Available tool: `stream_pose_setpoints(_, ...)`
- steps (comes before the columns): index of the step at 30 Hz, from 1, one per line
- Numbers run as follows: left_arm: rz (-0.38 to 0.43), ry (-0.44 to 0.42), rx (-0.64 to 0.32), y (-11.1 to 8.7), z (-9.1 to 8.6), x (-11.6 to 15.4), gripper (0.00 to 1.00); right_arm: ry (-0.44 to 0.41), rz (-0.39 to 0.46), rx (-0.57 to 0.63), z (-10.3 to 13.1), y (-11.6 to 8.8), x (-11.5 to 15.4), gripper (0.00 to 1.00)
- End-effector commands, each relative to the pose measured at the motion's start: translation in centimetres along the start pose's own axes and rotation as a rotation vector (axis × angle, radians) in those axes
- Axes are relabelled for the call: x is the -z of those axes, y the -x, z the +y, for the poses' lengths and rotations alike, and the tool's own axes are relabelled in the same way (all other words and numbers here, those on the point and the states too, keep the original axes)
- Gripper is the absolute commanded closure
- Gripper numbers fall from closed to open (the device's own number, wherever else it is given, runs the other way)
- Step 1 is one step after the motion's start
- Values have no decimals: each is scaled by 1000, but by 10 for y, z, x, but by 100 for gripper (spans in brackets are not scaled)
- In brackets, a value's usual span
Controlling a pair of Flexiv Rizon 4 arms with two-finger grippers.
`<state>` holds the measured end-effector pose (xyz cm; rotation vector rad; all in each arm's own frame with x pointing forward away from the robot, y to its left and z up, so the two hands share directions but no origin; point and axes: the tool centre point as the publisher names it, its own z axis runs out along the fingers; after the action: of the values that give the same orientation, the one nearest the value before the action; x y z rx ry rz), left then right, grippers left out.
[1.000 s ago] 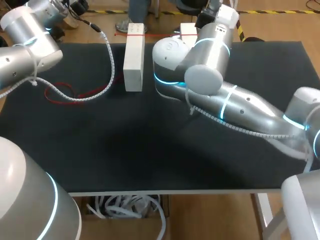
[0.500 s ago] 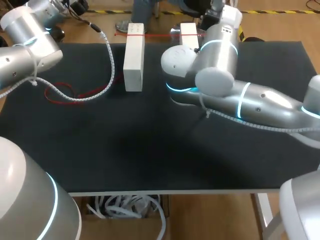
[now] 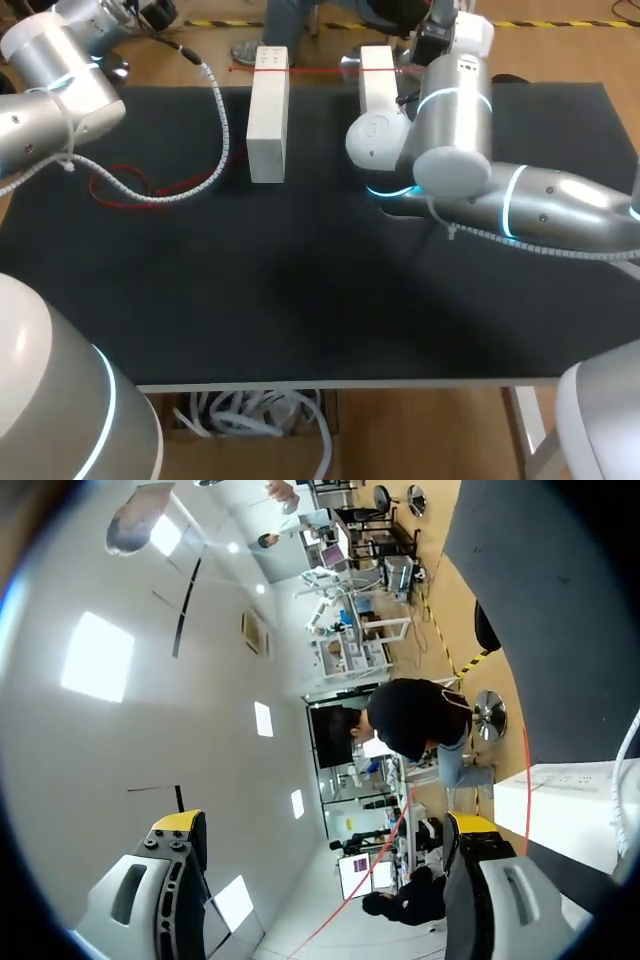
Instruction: Grab the tape and strap the tape.
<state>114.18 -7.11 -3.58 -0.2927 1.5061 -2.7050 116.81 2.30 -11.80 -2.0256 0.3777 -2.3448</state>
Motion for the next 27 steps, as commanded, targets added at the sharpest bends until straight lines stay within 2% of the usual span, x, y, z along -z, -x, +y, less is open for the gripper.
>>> stream_pose_setpoints(1,-5,0,-2,-1,0,0,100,4,-1,2,0,0,0,0)
stream_pose_setpoints(10,-5,0,-2,-1,0,0,100,3,8,15,-3,2,-3,0)
stream_pose_setpoints(11,-5,0,-2,-1,0,0,100,3,9,16,-4,2,-3,7)
stream_pose_setpoints(12,-5,0,-2,-1,0,0,100,2,8,18,-4,2,-3,19)
stream_pose_setpoints(13,-5,0,-2,-1,0,0,100,2,9,19,-4,2,-3,40)
stream_pose_setpoints(14,-5,0,-2,-1,0,0,100,1,9,21,-5,3,-4,53)
stream_pose_setpoints(15,-5,0,-2,-1,0,0,100,1,9,22,-5,3,-4,55)
stream_pose_setpoints(27,-5,0,-2,-1,0,0,100,-10,20,35,-10,3,-6,55)
